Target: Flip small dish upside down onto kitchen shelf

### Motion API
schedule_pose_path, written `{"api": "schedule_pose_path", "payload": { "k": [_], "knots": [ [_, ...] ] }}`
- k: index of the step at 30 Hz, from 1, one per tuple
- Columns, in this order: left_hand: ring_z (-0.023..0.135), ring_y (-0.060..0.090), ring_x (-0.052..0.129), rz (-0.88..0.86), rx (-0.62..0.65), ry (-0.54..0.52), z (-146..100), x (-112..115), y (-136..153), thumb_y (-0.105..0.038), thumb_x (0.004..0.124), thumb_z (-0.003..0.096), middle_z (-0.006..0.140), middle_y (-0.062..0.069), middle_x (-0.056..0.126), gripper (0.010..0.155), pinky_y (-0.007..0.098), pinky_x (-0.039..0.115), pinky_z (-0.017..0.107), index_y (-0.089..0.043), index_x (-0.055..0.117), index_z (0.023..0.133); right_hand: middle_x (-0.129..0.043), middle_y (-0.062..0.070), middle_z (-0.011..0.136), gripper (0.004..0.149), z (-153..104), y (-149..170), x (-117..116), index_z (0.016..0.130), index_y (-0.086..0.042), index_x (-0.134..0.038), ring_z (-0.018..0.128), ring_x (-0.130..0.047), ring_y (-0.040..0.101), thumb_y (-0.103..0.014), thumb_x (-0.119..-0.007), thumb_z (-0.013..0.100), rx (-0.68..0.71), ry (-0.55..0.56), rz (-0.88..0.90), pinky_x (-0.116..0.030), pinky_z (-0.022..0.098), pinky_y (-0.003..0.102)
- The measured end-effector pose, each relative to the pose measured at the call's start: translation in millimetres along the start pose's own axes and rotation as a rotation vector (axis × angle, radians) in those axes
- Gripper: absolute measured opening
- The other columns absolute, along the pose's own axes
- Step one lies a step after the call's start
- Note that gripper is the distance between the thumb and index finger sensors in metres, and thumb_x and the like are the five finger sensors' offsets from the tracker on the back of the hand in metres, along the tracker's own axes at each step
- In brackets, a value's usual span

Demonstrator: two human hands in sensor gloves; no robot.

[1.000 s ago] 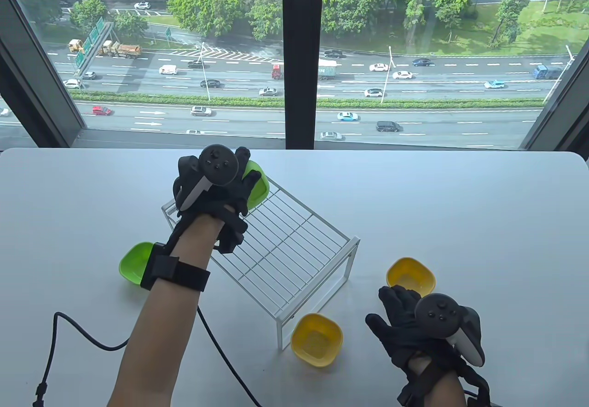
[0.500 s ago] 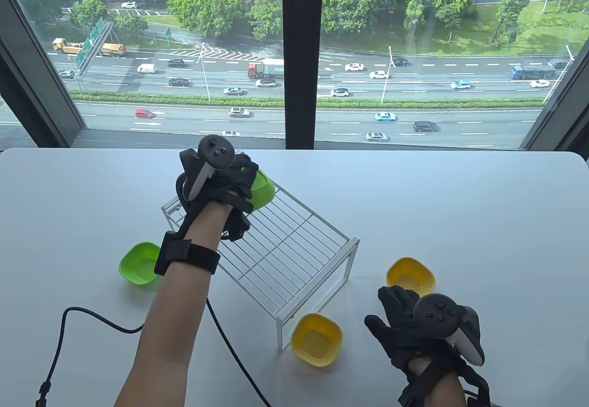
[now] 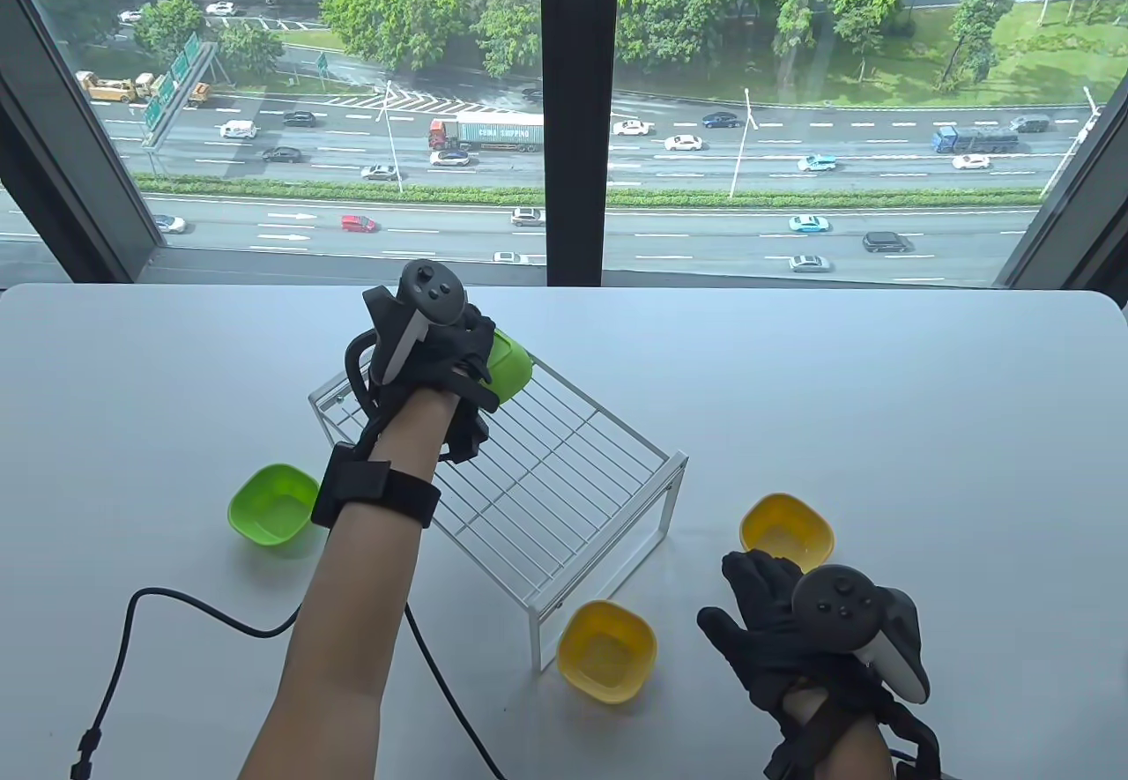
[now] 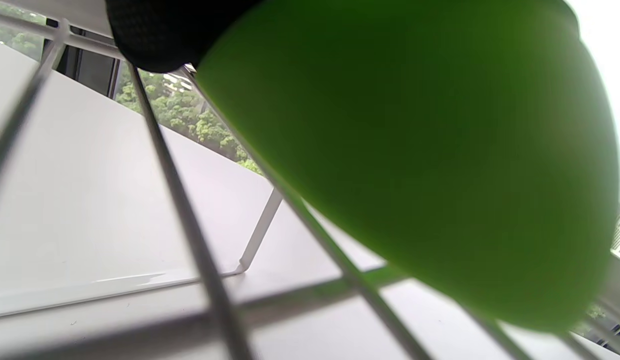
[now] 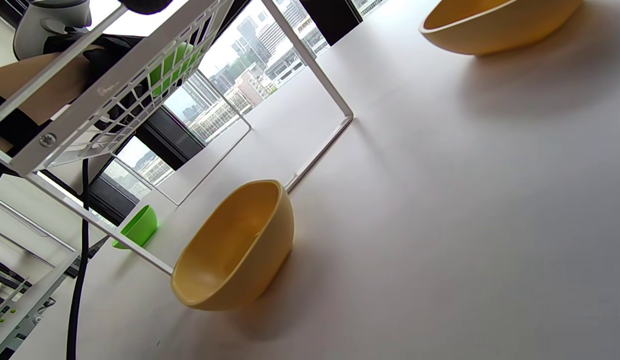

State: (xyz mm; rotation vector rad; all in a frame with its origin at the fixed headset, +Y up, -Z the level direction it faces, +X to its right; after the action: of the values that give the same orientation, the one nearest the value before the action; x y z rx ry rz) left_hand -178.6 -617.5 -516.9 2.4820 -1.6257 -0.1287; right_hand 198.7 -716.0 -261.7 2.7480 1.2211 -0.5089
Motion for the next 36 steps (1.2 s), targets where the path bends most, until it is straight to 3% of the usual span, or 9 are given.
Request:
{"api": "schedule_pose_path", "payload": {
  "k": [2,4,5,9,16,26,36],
  "knots": [
    [0.078,0.027,0.083,0.011,-0.002,-0.013,-1.6,-0.1,-1.7,-0.044,0.073,0.0462,0.094,0.000,0.085,0.052,0.049,0.081,0.051,-0.017,0.091,0.086,-0.020,0.020,0.116,0.085,-0.1,-0.2,0.1,0.110,-0.015,-0.029,0.102,-0.012,0.050,-0.066,-0.061,0.051,0.001,-0.001,-0.001,-0.021,0.069,0.072],
    [0.075,0.025,0.084,0.028,0.026,-0.063,-6.1,-3.9,-4.6,-0.043,0.075,0.0458,0.081,0.002,0.094,0.051,0.047,0.082,0.050,-0.019,0.089,0.088,-0.020,0.020,0.116,0.085,-0.1,-0.1,0.3,0.110,-0.015,-0.029,0.102,-0.012,0.050,-0.066,-0.061,0.051,0.007,0.002,-0.001,-0.021,0.069,0.072],
    [0.068,0.023,0.088,0.050,0.059,-0.107,-10.4,-7.4,-7.3,-0.043,0.076,0.0452,0.086,0.004,0.091,0.051,0.046,0.083,0.051,-0.020,0.088,0.089,-0.021,0.020,0.117,0.085,0.0,0.1,0.5,0.110,-0.015,-0.029,0.102,-0.013,0.050,-0.066,-0.061,0.051,0.011,0.007,0.000,-0.022,0.069,0.072],
    [0.079,0.031,0.082,0.143,0.221,-0.271,-32.7,-21.7,-16.1,-0.049,0.070,0.0469,0.099,0.008,0.082,0.055,0.046,0.082,0.055,-0.026,0.082,0.095,-0.022,0.020,0.117,0.084,0.1,0.4,1.1,0.110,-0.015,-0.031,0.102,-0.014,0.050,-0.065,-0.061,0.051,0.014,0.016,-0.001,-0.022,0.069,0.072],
    [0.087,0.034,0.080,0.158,0.380,-0.294,-79.0,-45.1,-10.0,-0.053,0.070,0.0470,0.105,0.007,0.079,0.058,0.055,0.077,0.064,-0.028,0.080,0.098,-0.026,0.020,0.116,0.083,-1.1,0.8,1.9,0.110,-0.015,-0.033,0.102,-0.017,0.050,-0.065,-0.062,0.050,0.020,0.040,-0.003,-0.023,0.069,0.072],
    [0.092,0.035,0.076,0.181,0.505,-0.316,-142.0,-61.3,51.2,-0.054,0.070,0.0471,0.109,0.007,0.074,0.060,0.060,0.069,0.070,-0.028,0.078,0.100,-0.032,0.019,0.116,0.080,-3.1,-2.3,4.4,0.110,-0.015,-0.039,0.102,-0.029,0.048,-0.064,-0.062,0.051,0.061,0.073,-0.036,-0.032,0.071,0.070],
    [0.096,0.037,0.071,0.166,0.486,-0.294,-170.2,-55.9,119.9,-0.055,0.070,0.0466,0.112,0.008,0.070,0.062,0.065,0.063,0.074,-0.029,0.076,0.102,-0.031,0.020,0.116,0.080,-3.9,-2.0,4.4,0.109,-0.015,-0.039,0.102,-0.026,0.049,-0.063,-0.064,0.050,0.044,0.087,-0.037,-0.029,0.070,0.071]
  ]
}}
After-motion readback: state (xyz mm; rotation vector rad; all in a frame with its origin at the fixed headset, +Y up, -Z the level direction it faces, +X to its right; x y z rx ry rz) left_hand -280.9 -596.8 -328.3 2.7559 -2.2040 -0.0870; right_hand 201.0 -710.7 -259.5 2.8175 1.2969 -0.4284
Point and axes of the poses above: the tracker on the back of each hand, its own y axis roughly to the little-finger side, its own z axis roughly from the wrist to the fingertips, x = y × z, the point moved 1 cm from there along z, roughly from the wrist to the fingertips
